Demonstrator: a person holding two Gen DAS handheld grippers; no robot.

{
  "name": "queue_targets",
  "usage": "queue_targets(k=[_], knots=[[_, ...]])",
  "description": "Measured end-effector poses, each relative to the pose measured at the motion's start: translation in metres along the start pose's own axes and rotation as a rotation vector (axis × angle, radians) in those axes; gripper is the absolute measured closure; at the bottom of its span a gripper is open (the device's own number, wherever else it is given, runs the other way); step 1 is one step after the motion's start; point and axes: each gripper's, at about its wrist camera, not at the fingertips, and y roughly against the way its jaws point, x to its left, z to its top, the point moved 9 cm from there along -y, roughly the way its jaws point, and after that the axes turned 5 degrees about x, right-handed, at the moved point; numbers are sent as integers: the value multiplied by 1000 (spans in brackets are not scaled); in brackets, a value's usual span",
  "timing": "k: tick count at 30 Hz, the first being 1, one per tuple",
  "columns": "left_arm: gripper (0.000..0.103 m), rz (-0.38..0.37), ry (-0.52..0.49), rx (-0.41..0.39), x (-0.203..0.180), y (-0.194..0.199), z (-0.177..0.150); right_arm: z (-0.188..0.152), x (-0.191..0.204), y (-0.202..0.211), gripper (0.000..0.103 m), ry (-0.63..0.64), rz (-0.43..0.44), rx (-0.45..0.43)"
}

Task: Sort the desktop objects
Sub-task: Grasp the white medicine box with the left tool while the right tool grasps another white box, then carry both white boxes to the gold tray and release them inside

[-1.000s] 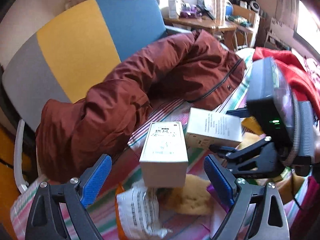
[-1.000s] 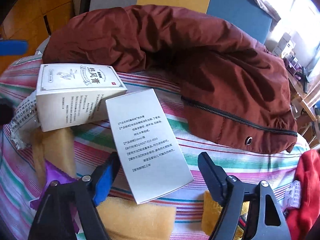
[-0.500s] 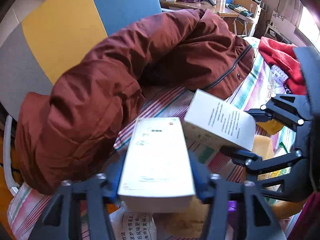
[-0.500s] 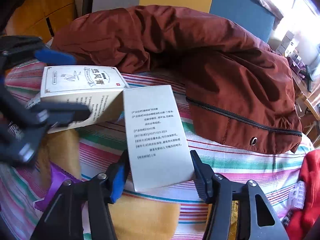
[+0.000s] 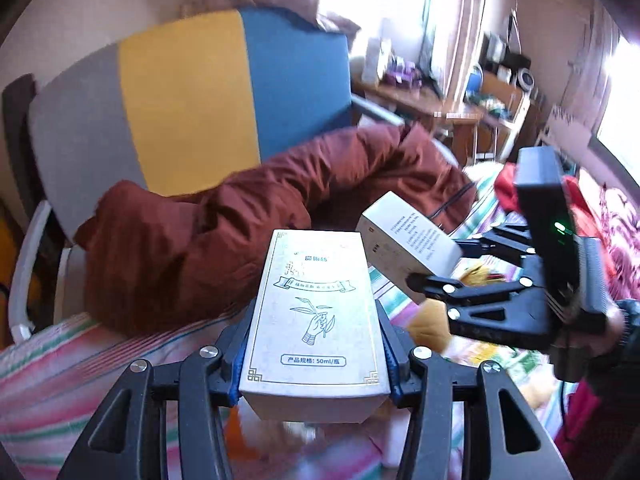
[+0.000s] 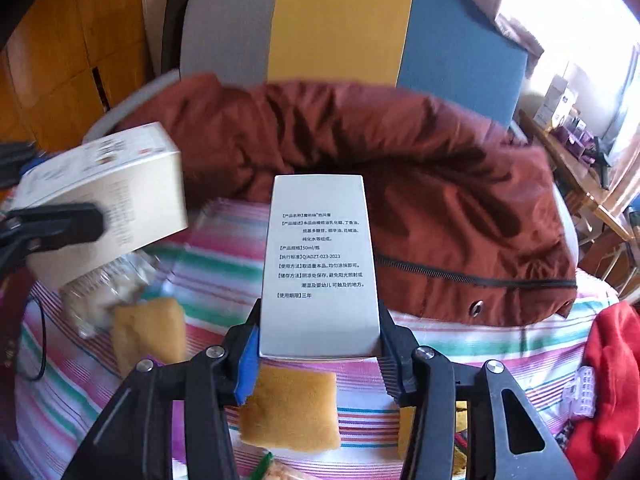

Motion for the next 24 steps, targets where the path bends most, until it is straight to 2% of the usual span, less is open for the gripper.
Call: queue_targets(k=[3,5,11,18,24], knots=[[52,10,44,-47,10,42,-9,2,15,18,53,-16,48,-34],[52,24,73,-74,18,67,-15,7,42,28,53,1,62,-51],[52,96,208,-152,70,150,-53,15,88,60,53,50,137,-96],[52,256,392,-177,157,233,-138,9,173,94,53,104,271,-109],[52,360,560,-149,215,261,-232,-2,268,105,53,195,374,-71]])
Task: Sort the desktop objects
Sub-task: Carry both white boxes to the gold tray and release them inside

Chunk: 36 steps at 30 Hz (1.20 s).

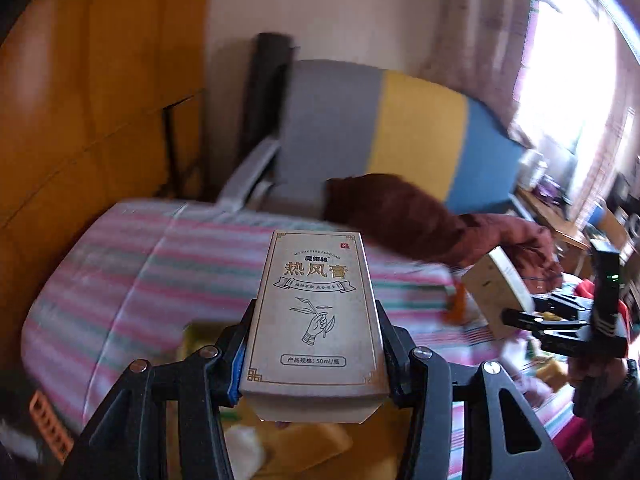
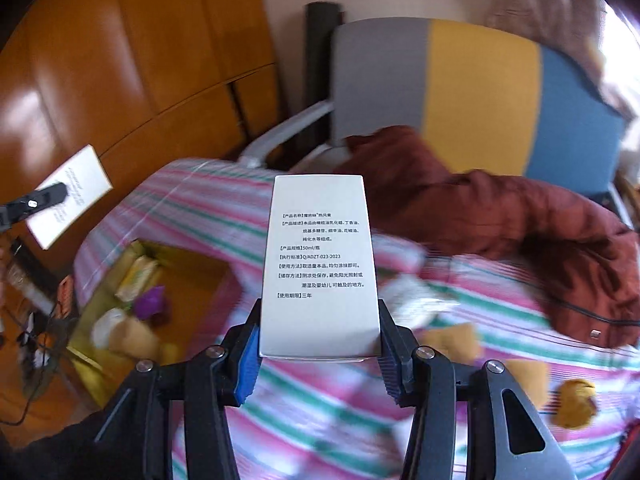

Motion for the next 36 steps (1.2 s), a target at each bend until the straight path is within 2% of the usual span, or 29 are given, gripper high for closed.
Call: queue_targets(k=[5,8,14,19,25,30,33,36], knots=[[52,33,113,45,60,-13,-43,0,72,-32,53,71,72,55],[52,36,155,75,83,-27,-65,-2,100,-54,53,90,102,90],[52,34,176,105,101,-50,-93,-3,153,-96,53,89,125,172],[52,46,166,120,111,-62,-106,-2,181,-129,53,56,132,243],[51,23,165,150,119,-71,-120,4,204,-163,53,21,111,293],[37,4,184,153,120,-71,-126,7,212,-182,52,-17,102,313],[35,-3,200,143,124,-66,-126,5,219,-184,50,-28,141,319],[34,2,225,104,128,-51,-125,2,221,-175,43,-47,199,305]])
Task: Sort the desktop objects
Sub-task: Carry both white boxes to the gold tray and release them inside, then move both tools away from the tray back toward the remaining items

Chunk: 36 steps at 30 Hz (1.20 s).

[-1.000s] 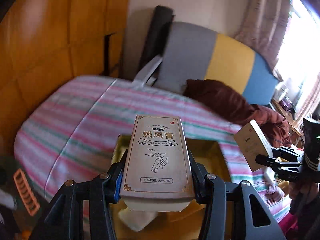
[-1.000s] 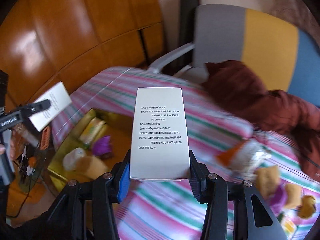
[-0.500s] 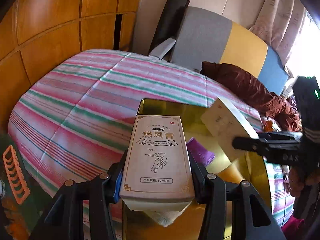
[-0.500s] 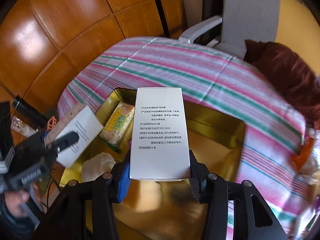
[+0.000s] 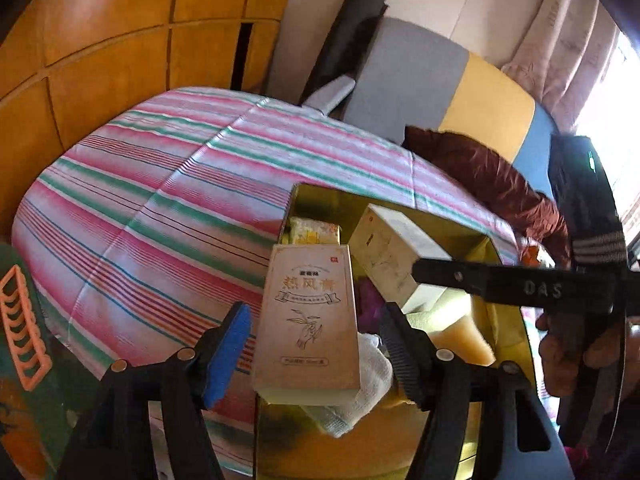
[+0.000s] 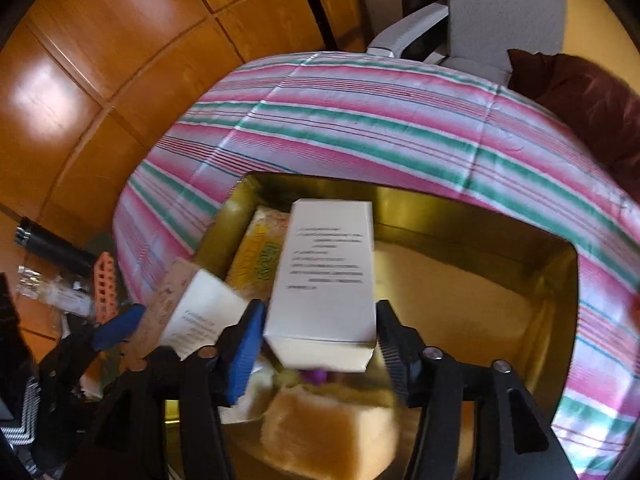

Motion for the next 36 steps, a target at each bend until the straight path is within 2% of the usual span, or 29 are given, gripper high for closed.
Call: queue_targets(k=[5,6,10,13,14,16,28,36], knots=[[28,11,33,-56,6,20,0,-13,1,21,34,18,35,-44],[28,21,33,-66,6,24,0,-17,2,27,33,36,23,-59],[27,16,45,-97,4,37,-2,-35,7,52,20,118,-48,-141],[23,3,13,-125,-7,47,0,-48,8,73,16,171,-125,-231],[21,-2,0,-134,-12,51,1,-53,6,80,11,178,-149,-257],[20,-4,-31,-143,-25,56,1,-61,1,88,7,170,-137,-274],[20,50,-188,-144,-91,65,-12,-107,-44,126,8,20,-127,-343],[20,47,-279,-134,-131,65,-25,-132,-84,172,8,-25,-243,-448]])
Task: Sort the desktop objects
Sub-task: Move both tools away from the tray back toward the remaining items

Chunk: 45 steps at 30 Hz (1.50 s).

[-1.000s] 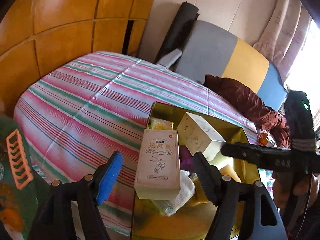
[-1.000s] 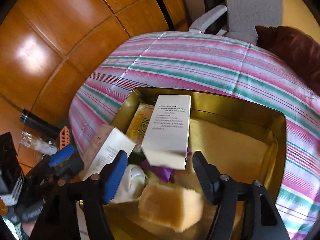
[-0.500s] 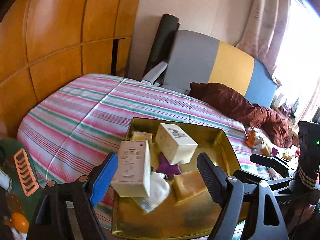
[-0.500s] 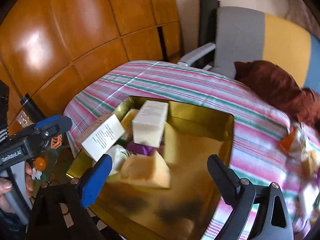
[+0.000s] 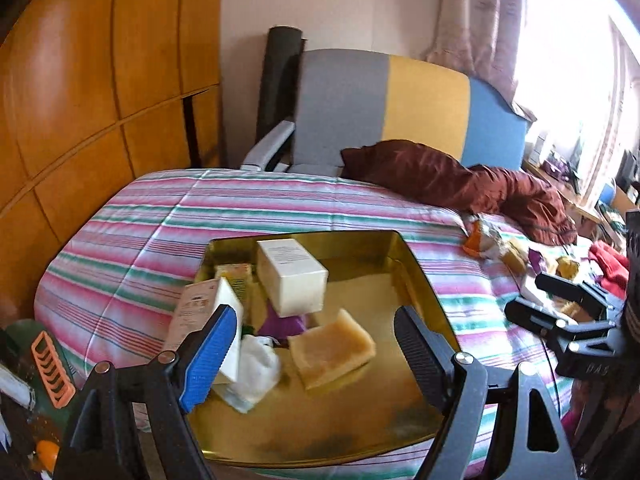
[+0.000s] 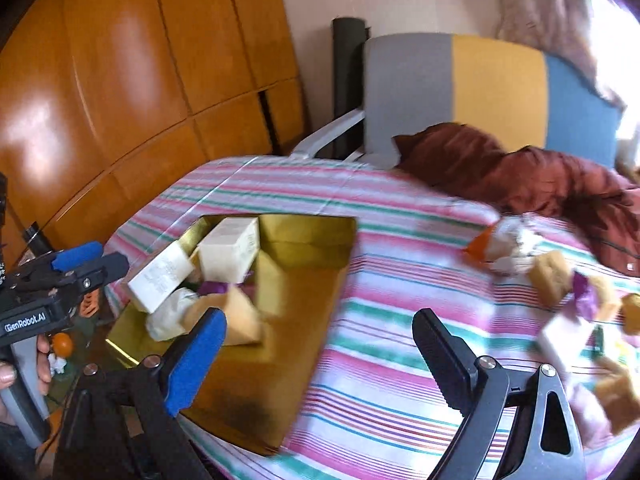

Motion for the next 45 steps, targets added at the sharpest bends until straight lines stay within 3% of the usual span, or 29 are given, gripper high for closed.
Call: queue_targets(k=[8,19,31,45], knots=[[21,-49,-102,6,-47,-1,0,-11,-44,15,8,-91,28,28],[21,-137,-217,67,-107,-15,-14,-4,-97,48,3,-126,-37,16],[18,-296,-265,215,-147,-40,-45,-10,-170,66,3,-183,-190,74],[18,-381,-272,281,-170,-49,-56,-28,-241,58,3,-319,-219,118]])
